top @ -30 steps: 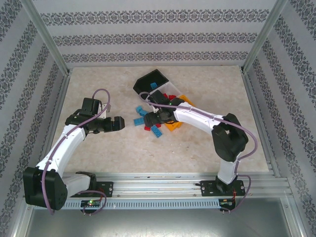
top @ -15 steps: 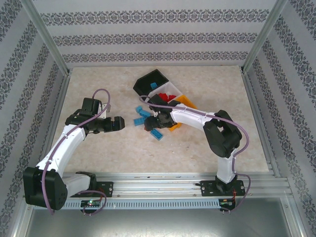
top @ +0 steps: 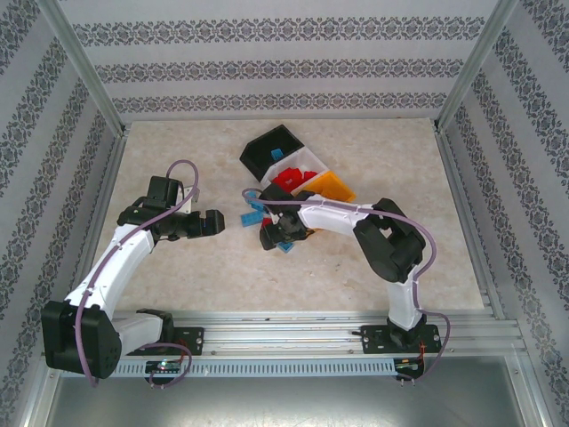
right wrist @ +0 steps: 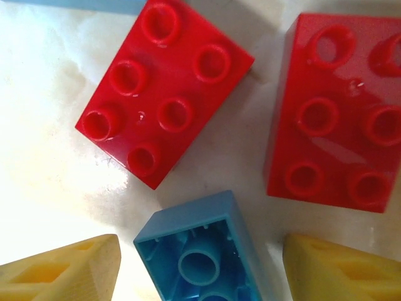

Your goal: Sort the legos into containers by color

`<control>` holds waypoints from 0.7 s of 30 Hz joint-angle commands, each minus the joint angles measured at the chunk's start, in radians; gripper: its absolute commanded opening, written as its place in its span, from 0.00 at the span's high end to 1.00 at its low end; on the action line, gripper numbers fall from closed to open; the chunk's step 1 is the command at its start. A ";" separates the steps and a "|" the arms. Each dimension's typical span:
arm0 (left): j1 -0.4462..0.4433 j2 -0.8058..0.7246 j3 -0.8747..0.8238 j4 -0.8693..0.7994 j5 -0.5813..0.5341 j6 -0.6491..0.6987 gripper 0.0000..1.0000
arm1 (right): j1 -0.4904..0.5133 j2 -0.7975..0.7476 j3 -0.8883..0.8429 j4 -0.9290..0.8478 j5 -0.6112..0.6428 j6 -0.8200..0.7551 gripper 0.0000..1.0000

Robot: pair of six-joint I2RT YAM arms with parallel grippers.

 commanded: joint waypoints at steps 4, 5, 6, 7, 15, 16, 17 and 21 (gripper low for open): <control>0.010 -0.001 0.000 0.008 0.018 0.010 0.00 | 0.030 0.002 -0.042 -0.002 0.036 0.002 0.42; 0.011 -0.001 -0.001 0.008 0.019 0.009 0.00 | 0.032 0.003 -0.047 -0.001 0.042 0.004 0.45; 0.011 0.000 0.000 0.008 0.020 0.010 0.00 | 0.034 0.003 -0.049 -0.002 0.048 0.005 0.49; 0.011 0.000 0.000 0.008 0.020 0.009 0.00 | 0.036 0.002 -0.054 -0.001 0.054 0.005 0.55; 0.010 -0.001 -0.001 0.010 0.025 0.009 0.00 | 0.038 -0.061 -0.054 -0.006 0.072 0.014 0.62; 0.010 -0.002 -0.002 0.010 0.025 0.009 0.00 | 0.038 -0.077 -0.051 -0.009 0.067 0.014 0.62; 0.010 -0.003 -0.001 0.010 0.024 0.009 0.00 | 0.039 -0.095 -0.047 -0.014 0.066 0.016 0.62; 0.010 -0.004 -0.001 0.010 0.026 0.009 0.00 | 0.030 -0.176 -0.013 -0.049 0.083 0.001 0.63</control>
